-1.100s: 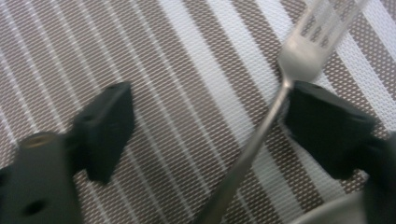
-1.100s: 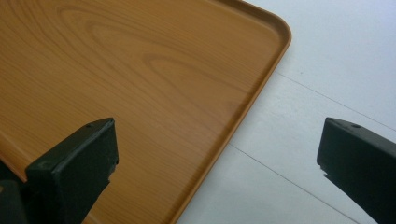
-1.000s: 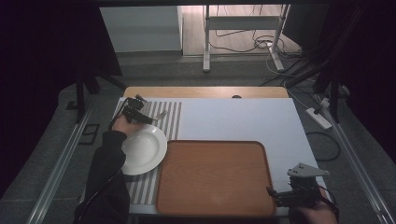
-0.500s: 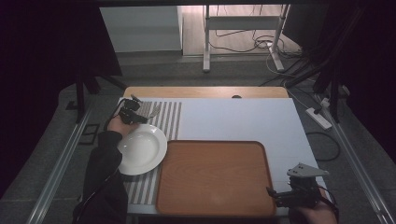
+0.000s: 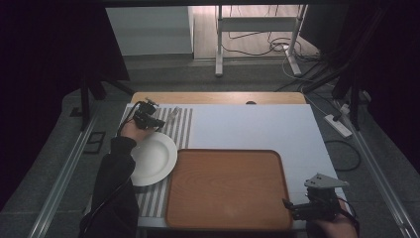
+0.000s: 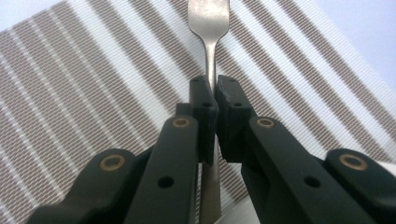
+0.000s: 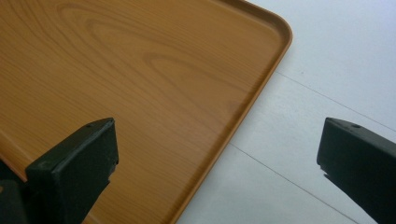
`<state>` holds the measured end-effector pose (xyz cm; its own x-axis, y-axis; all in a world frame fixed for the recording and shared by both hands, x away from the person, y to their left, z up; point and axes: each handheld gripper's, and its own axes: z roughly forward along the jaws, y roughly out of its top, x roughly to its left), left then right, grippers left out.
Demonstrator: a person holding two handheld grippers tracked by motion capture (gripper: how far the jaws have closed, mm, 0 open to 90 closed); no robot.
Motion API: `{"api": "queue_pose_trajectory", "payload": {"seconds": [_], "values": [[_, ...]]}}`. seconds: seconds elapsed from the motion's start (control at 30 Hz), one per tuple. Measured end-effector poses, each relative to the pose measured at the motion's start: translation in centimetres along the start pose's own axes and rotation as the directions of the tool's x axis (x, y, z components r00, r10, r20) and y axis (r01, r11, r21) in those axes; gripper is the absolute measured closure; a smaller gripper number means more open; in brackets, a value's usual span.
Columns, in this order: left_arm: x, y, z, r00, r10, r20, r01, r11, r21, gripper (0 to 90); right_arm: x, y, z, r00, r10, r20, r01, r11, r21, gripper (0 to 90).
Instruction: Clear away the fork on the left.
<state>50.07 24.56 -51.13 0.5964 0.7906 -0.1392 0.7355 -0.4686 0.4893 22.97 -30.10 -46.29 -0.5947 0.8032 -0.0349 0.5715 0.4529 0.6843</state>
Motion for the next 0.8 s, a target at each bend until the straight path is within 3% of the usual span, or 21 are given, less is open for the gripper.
{"api": "queue_pose_trajectory", "payload": {"seconds": [0.4,0.8], "values": [[-3.1,2.0,0.7,0.9966,0.076,0.029,-0.077,0.9969,0.018,86.2,0.0,0.0,0.0,1.0000,-0.001,-0.002,0.001,1.000,-0.002,0.0],[-6.6,3.8,0.9,0.9858,0.152,0.072,-0.154,0.9877,0.026,86.2,0.0,0.0,0.0,1.0000,-0.003,-0.003,0.003,1.000,-0.004,0.0]]}}
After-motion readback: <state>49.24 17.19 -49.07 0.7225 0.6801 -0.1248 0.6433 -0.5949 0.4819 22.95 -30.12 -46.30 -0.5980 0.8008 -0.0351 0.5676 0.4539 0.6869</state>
